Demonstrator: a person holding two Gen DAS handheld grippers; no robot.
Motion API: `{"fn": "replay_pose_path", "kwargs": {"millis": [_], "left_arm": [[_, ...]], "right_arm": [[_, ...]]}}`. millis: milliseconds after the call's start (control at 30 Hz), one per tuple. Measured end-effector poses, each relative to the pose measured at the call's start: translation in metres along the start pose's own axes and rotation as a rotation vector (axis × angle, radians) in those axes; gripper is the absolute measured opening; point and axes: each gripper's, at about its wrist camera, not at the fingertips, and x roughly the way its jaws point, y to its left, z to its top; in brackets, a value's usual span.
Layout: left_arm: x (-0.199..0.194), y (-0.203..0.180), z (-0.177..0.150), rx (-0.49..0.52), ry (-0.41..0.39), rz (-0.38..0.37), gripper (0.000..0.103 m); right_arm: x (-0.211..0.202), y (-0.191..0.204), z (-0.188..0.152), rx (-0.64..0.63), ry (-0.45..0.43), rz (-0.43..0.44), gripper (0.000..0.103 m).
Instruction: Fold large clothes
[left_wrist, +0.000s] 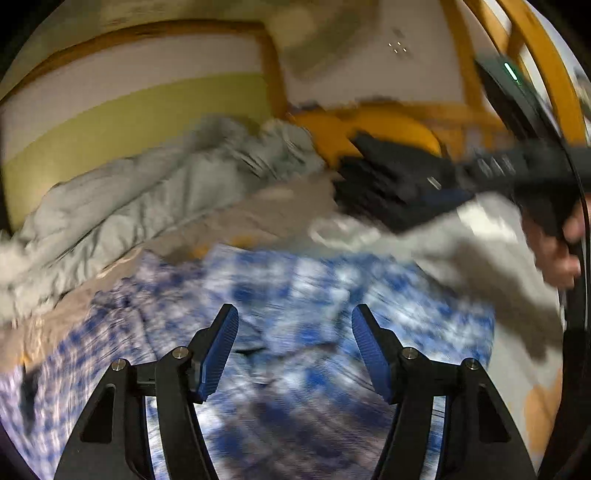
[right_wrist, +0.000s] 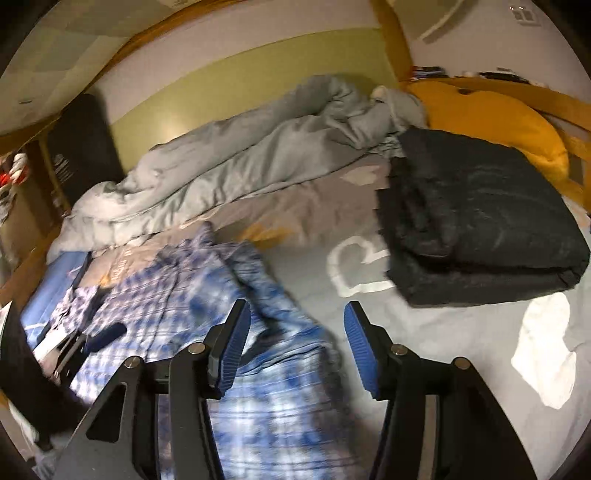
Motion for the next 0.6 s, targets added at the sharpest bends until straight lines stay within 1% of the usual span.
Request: {"fn": "replay_pose_path", "kwargs": {"millis": [100,133,167,200,233,267,300,333,367,433,500,567,600], "left_arm": [[0.026,-0.017,0.005,0.041,0.067,0.025,0.066],[0.042,-0.018,0.007,0.032,0.117,0.041,0.066],[0.051,-0.017,0.006,0.017,0.149,0.056,0.066],[0.064,-0.011,0.006,-0.011,0.178,0.071,0.066],[0.071,-0.007,0.004,-0.027,0.19,0.085,0.065],[0.081,0.0,0.003,-0.045,0.204,0.109,0.061],[0.086,0.006,0.001,-0.057,0.213,0.114,0.039],[0.089,0.013,0.0,-0.071,0.219,0.112,0.027],[0.088,0.022,0.0,-0.086,0.216,0.115,0.017],[0.077,0.041,0.004,-0.128,0.178,0.109,0.012],[0.061,0.066,0.009,-0.198,0.144,0.114,0.011],[0.04,0.098,0.012,-0.291,0.112,0.116,0.011],[0.03,0.109,0.012,-0.316,0.098,0.143,0.011]], "right_arm": [[0.007,-0.007,0.001,0.016,0.023,0.0,0.053],[0.007,-0.011,0.002,0.027,0.031,0.004,0.053],[0.005,-0.016,0.001,0.034,0.034,0.007,0.053],[0.006,-0.019,0.001,0.04,0.035,0.009,0.053],[0.008,-0.02,0.001,0.046,0.036,0.006,0.053],[0.008,-0.022,0.001,0.051,0.039,0.004,0.053],[0.011,-0.022,0.0,0.054,0.041,0.004,0.053],[0.012,-0.022,0.0,0.054,0.045,0.005,0.053],[0.013,-0.021,0.0,0.05,0.052,0.006,0.053],[0.015,-0.019,-0.001,0.034,0.061,0.009,0.053],[0.018,-0.013,-0.003,0.004,0.069,0.006,0.053],[0.024,-0.004,-0.006,-0.041,0.083,-0.005,0.053],[0.028,0.0,-0.007,-0.06,0.092,-0.012,0.053]]}}
